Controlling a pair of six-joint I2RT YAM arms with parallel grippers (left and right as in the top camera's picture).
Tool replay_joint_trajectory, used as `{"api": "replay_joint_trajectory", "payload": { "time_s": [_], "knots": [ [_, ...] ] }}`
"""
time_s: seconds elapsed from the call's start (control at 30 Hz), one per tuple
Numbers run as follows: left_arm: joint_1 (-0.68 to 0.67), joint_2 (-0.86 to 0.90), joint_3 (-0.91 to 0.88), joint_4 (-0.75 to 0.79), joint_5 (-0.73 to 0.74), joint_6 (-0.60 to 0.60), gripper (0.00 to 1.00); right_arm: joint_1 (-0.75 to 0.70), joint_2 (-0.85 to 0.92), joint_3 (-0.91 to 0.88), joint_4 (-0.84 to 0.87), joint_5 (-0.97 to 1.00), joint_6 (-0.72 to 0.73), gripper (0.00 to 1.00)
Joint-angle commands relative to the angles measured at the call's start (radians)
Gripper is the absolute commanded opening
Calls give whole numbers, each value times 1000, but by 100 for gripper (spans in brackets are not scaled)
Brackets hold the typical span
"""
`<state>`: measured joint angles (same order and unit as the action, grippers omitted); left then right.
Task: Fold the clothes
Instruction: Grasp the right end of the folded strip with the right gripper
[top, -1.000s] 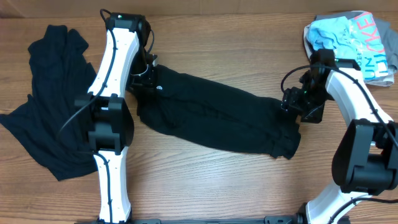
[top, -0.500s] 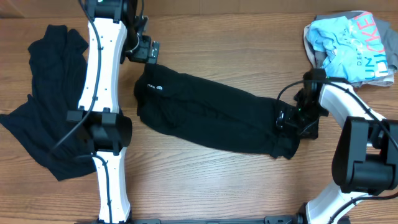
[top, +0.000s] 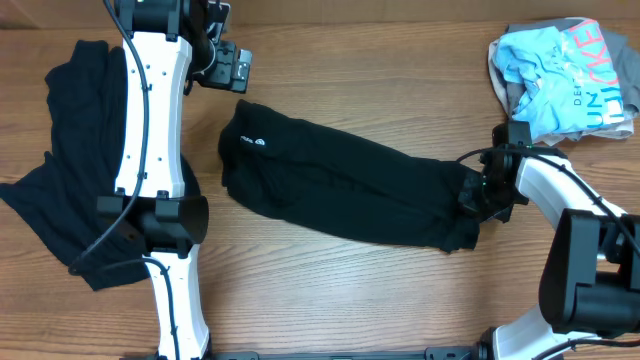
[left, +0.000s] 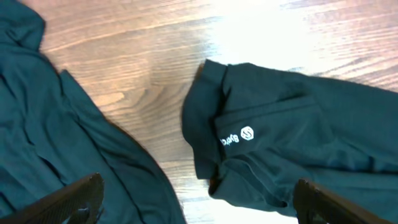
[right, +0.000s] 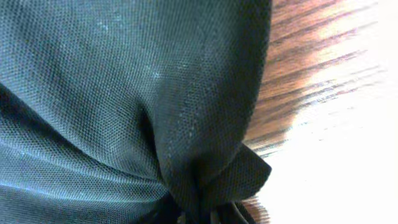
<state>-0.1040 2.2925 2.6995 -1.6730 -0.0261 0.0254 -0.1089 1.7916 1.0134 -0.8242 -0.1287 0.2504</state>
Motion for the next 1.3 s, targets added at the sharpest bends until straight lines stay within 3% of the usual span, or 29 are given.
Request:
{"api": "replay_joint_trajectory", "payload": {
  "time_s": [0.0,0.27,0.47,0.77,1.13,1.2,1.27],
  "knots": [
    [8,-24,15,16,-34,-22,99,-27,82,-26,34,0,51,4],
    [56,-25,15,29,-29,-56,99,-240,82,161,-175,-39,-29,4],
    [65,-24,15,32,-29,-55,99,-245,82,311,-320,-140,-129,4],
    [65,-24,15,48,-29,-55,100,-10,82,349,-379,-165,-89,4],
    [64,-24,15,78,5,-55,100,330,82,349,-174,-157,73,4],
    [64,-24,15,81,6,-55,100,354,82,349,-156,-156,72,8],
    [64,-24,15,82,11,-55,100,363,82,349,-149,-156,72,33]
  ]
}}
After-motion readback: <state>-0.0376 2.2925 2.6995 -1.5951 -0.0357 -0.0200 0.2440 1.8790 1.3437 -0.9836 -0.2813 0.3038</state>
